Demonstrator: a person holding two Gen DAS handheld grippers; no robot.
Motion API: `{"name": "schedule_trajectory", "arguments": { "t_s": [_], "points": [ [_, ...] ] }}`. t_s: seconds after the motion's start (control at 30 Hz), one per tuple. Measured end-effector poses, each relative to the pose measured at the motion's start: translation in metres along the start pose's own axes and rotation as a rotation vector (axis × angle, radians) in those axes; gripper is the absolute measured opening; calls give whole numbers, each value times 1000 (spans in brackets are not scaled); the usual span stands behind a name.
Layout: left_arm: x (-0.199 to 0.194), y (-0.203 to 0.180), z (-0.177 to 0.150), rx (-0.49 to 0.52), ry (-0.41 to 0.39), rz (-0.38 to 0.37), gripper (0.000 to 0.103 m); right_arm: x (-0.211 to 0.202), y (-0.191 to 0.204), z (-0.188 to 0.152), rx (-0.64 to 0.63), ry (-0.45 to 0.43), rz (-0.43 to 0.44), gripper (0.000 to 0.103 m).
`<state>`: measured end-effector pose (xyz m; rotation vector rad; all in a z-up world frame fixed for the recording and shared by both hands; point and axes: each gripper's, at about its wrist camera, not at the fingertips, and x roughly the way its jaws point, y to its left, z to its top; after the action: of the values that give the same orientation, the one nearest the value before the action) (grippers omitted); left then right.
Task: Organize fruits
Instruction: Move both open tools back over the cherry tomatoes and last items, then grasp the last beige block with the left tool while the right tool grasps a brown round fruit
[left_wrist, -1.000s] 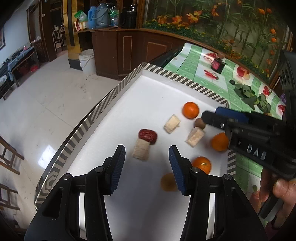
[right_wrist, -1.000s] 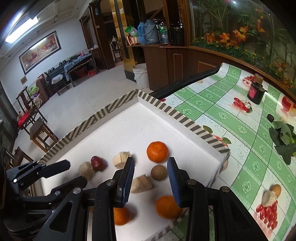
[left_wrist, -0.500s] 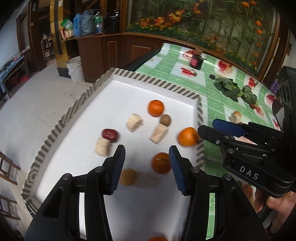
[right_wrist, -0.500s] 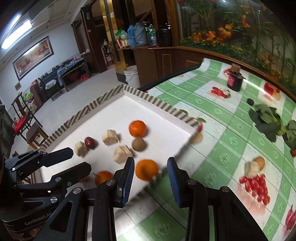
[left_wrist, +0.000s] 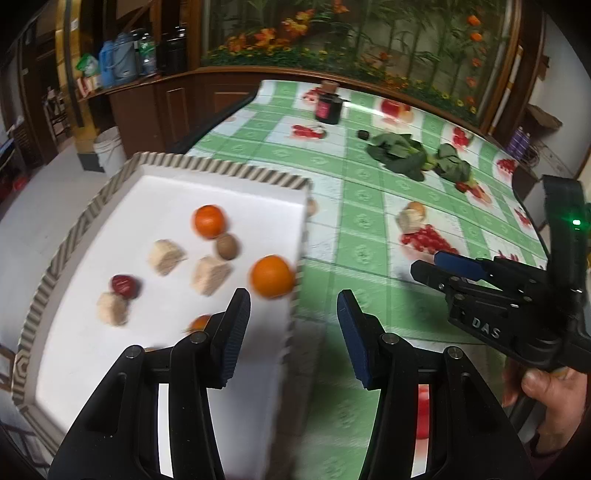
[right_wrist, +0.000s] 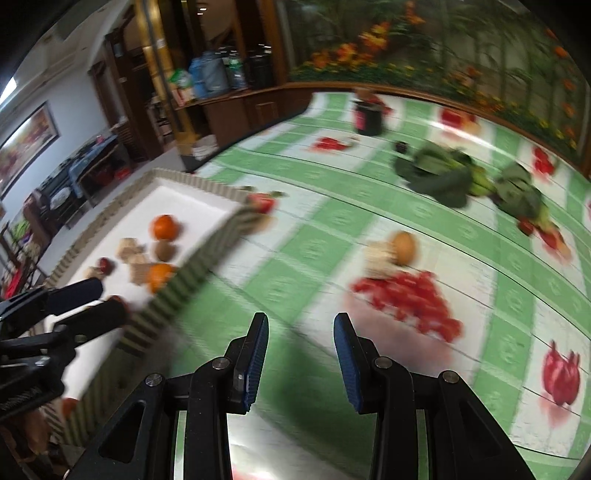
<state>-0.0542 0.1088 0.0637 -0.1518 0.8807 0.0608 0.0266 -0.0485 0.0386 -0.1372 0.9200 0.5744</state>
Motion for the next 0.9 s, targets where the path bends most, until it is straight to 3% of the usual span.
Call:
{"name": "schedule_trajectory", "arguments": {
  "t_s": [0.53,0.9],
  "points": [
    [55,-77,43,102,76,-119,49,6,-76,9,62,33,-71,36],
    [100,-116,61,116,125,-128,49,1,-115,7,75,38,-95,36]
  ]
}}
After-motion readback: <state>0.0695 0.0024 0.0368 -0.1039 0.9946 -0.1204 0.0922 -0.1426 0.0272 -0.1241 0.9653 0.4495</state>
